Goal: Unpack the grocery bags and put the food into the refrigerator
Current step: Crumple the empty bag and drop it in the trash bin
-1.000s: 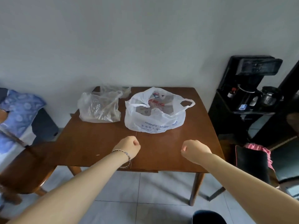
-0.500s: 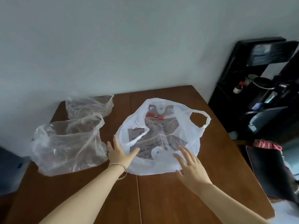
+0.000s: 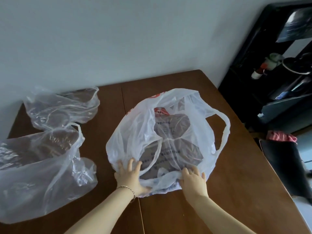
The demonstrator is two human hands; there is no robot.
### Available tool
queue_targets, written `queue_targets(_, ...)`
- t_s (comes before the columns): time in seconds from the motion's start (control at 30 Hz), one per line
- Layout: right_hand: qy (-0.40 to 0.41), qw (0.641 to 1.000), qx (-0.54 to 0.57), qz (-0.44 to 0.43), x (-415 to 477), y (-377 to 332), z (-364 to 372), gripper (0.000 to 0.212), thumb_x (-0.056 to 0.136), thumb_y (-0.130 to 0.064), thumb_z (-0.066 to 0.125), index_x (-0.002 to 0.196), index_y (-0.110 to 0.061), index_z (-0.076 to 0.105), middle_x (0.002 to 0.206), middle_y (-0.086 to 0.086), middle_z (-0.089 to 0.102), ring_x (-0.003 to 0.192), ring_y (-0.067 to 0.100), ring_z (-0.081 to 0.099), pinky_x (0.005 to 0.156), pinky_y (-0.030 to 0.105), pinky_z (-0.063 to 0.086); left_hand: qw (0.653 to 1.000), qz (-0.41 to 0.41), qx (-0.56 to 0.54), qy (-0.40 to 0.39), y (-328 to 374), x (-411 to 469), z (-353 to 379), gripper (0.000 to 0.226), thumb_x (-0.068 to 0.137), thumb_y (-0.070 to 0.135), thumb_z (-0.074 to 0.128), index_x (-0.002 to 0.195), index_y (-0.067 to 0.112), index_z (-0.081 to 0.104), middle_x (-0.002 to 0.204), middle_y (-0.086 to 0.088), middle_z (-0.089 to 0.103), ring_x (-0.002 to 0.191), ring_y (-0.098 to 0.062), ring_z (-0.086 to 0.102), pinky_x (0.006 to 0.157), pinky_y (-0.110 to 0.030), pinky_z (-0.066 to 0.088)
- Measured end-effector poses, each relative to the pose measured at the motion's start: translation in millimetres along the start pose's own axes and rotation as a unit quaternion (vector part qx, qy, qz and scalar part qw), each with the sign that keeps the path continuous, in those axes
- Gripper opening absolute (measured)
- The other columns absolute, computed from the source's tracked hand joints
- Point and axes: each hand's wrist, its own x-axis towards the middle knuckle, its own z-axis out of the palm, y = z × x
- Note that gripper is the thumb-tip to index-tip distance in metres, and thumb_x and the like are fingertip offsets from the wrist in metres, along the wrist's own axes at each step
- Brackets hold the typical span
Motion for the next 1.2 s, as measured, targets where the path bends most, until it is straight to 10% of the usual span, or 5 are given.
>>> queue_targets(0.17, -0.055, 0.976, 0.207, 0.034, -21, -1, -18, 0.006, 0.096, -0.028, 0.043, 0.092, -0.023, 0.045, 0.09, -0.004, 0.056, 0.077, 0.011, 0.052, 0.077, 0.029, 0.048, 0.971, 0.061, -0.209, 0.096, 19, -14, -18, 0.007, 0.088, 0.013, 0.053, 0.086, 0.017, 0.047, 0.091, 0.002, 0.051, 0.08, -0.016, 0.055, 0.07, -0.027, 0.05)
queue_targets(0.47, 0.198, 0.96, 0.033, -0.195, -82, 43, -128, 0.128, 0.049, -0.081, 0.064, 0.148, -0.036, -0.005, 0.152, 0.003, 0.009, 0.138, 0.027, 0.008, 0.103, 0.054, 0.019, 0.89, 0.355, 0.143, 0.248, 45, -86, -91, 0.044, 0.023, 0.008, 0.088, 0.053, 0.028, 0.061, 0.051, 0.012, 0.051, 0.044, -0.01, 0.051, 0.037, -0.016, 0.033)
queue_targets(0.73, 0.035, 0.977, 0.106, -0.181, -118, 58, -217, 0.137, 0.054, -0.068, 0.074, 0.144, -0.029, -0.022, 0.158, -0.009, -0.001, 0.146, 0.014, -0.006, 0.119, 0.042, -0.009, 0.685, 0.506, 0.193, 0.487, 116, -163, -125, 0.033, 0.076, -0.007, 0.049, 0.058, 0.019, 0.051, 0.055, 0.005, 0.046, 0.048, -0.014, 0.045, 0.041, -0.02, 0.036)
queue_targets(1.1, 0.198, 0.941, 0.161, -0.223, -186, 102, -159, 0.038, 0.062, -0.005, 0.06, 0.099, -0.015, 0.059, 0.08, -0.001, 0.068, 0.071, 0.018, 0.065, 0.058, 0.024, 0.052, 0.917, 0.34, 0.018, 0.208, 186, -238, -107, 0.115, 0.073, 0.044, 0.066, 0.144, 0.03, -0.024, 0.148, 0.008, -0.023, 0.138, -0.02, 0.006, 0.112, -0.034, 0.02)
queue_targets(1.2, 0.184, 0.932, 0.172, -0.26, -210, 111, -163, 0.065, 0.059, -0.008, 0.071, 0.111, -0.025, 0.035, 0.09, 0.0, 0.068, 0.074, 0.016, 0.065, 0.059, 0.016, 0.043, 0.924, 0.358, -0.125, 0.048, 191, -244, -101, 0.099, 0.069, 0.041, 0.074, 0.146, 0.036, 0.012, 0.142, 0.011, 0.04, 0.131, -0.007, 0.039, 0.107, -0.032, 0.039)
